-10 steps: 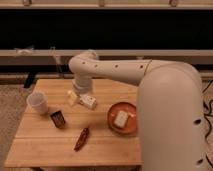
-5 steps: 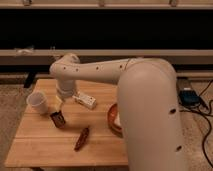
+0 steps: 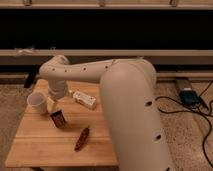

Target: Knock the eraser over

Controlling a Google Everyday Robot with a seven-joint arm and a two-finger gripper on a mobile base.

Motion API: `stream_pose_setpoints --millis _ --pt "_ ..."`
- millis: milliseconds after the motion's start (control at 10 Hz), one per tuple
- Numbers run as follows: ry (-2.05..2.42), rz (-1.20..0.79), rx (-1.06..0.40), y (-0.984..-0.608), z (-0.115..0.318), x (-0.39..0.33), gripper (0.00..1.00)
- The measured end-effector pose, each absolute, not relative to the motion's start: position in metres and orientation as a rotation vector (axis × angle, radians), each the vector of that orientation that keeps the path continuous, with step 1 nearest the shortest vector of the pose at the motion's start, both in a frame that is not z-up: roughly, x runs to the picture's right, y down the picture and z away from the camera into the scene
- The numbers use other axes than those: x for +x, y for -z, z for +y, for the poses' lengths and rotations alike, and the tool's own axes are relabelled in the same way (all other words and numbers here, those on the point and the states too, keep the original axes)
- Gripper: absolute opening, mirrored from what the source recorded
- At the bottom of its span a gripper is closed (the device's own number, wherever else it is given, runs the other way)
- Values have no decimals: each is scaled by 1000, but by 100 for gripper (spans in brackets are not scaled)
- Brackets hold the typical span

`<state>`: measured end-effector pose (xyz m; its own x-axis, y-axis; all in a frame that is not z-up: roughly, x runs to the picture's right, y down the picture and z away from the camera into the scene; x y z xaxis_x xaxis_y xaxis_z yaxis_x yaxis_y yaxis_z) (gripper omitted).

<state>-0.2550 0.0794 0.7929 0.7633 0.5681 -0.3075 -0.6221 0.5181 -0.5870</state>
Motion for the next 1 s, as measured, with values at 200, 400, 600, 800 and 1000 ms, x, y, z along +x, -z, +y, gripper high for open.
stream_pose_setpoints --millis 200,400,600,800,1000 --pt "-718 87 -735 -799 79 -260 80" --pt "-726 102 -722 -809 79 -258 80" --pt "-744 128 -701 -827 77 -249 80" --pt "-762 147 -684 -840 72 -234 80" --pt "-780 160 -688 -842 71 -208 80"
